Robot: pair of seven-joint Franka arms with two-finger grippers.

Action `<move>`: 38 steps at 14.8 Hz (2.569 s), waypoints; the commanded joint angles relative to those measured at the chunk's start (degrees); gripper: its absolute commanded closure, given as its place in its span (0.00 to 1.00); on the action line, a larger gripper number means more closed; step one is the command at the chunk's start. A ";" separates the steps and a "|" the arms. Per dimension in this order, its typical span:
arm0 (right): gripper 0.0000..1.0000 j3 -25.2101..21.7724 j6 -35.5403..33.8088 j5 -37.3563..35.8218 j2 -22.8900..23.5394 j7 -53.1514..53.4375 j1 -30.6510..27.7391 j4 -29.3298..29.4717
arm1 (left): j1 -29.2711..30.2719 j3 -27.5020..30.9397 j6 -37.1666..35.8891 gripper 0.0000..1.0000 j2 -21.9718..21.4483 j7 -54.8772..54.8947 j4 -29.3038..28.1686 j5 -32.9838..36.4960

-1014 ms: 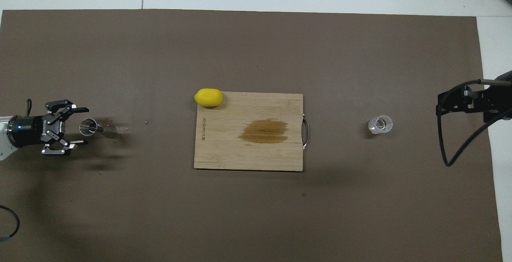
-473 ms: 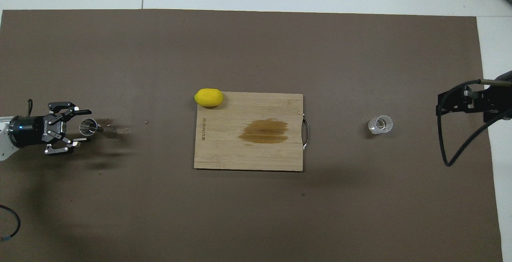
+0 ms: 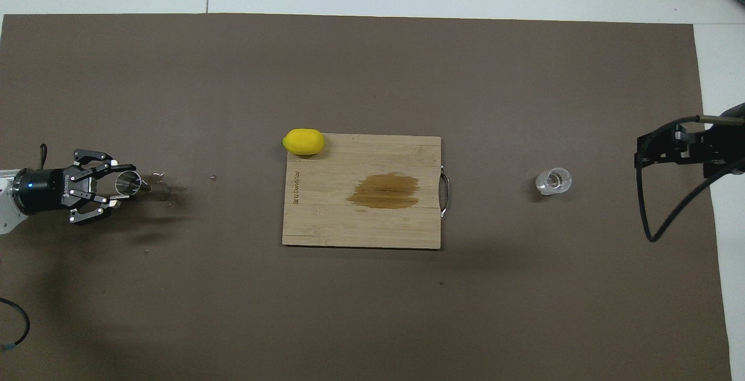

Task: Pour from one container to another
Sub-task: 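Close the left gripper on the metal cup, then lift the metal cup and carry it over the cutting board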

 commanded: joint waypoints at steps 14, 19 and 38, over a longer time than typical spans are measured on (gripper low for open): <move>0.00 0.25 -0.35 0.52 -0.10 -1.37 -0.63 0.23 | -13.23 -0.74 -3.06 0.76 -7.93 -7.85 -1.30 -8.29; 0.00 0.25 -0.35 0.61 -0.10 -1.37 -0.63 0.23 | -21.39 -0.65 -0.70 0.79 -14.36 -13.14 -2.79 -12.23; 0.00 0.25 -0.35 0.52 -0.10 -1.37 -0.72 0.23 | -50.04 -0.73 34.45 0.73 -26.14 -5.95 -20.72 -38.76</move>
